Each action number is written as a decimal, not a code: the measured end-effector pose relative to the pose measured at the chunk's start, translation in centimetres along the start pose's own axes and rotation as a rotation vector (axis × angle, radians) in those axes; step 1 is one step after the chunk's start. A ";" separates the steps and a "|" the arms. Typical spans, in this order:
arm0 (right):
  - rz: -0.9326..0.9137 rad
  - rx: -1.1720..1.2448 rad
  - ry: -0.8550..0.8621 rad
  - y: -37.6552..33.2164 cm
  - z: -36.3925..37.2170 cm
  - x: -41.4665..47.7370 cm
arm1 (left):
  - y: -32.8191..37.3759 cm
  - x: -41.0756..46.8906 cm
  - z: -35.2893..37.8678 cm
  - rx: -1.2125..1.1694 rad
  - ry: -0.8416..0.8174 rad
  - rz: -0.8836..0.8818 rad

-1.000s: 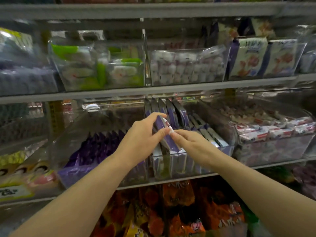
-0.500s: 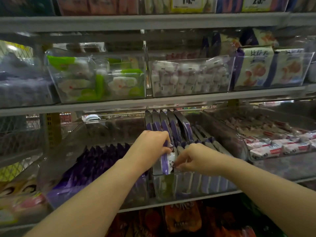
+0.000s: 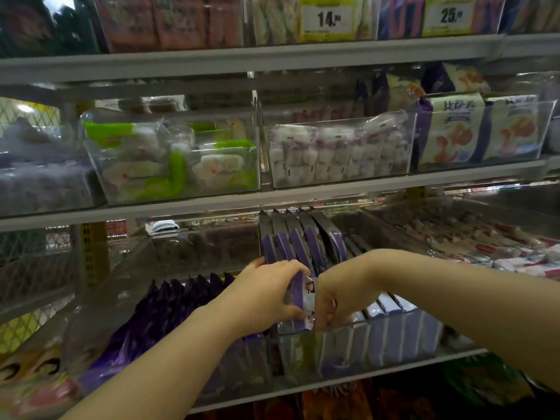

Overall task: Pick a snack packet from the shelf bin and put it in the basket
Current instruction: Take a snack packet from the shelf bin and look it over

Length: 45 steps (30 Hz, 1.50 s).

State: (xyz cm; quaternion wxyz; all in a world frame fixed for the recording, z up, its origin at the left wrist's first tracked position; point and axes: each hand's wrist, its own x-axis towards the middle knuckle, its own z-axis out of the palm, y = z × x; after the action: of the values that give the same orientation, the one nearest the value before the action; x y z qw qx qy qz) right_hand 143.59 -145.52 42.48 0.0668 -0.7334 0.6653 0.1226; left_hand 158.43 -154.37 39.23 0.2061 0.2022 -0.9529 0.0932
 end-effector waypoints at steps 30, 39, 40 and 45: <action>-0.072 0.599 0.940 0.7 4.8 -2.6 | 2.1 -0.5 0.0 0.528 -0.257 0.050; 0.069 0.366 1.035 -0.1 2.9 -3.0 | 3.6 -2.7 -0.6 0.448 -0.282 -0.005; 0.074 0.366 1.055 -0.4 2.3 -3.7 | 3.7 -3.2 -0.7 0.422 -0.271 -0.012; 0.078 0.436 1.207 -2.5 2.2 -8.2 | 3.6 -5.6 -1.0 0.108 0.041 -0.045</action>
State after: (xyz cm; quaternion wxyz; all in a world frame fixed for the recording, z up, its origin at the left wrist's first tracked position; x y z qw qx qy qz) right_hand 145.19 -136.82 42.41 -0.1763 -0.6184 0.6217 -0.4472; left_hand 161.92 -148.89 37.36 0.2165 0.2326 -0.9372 0.1439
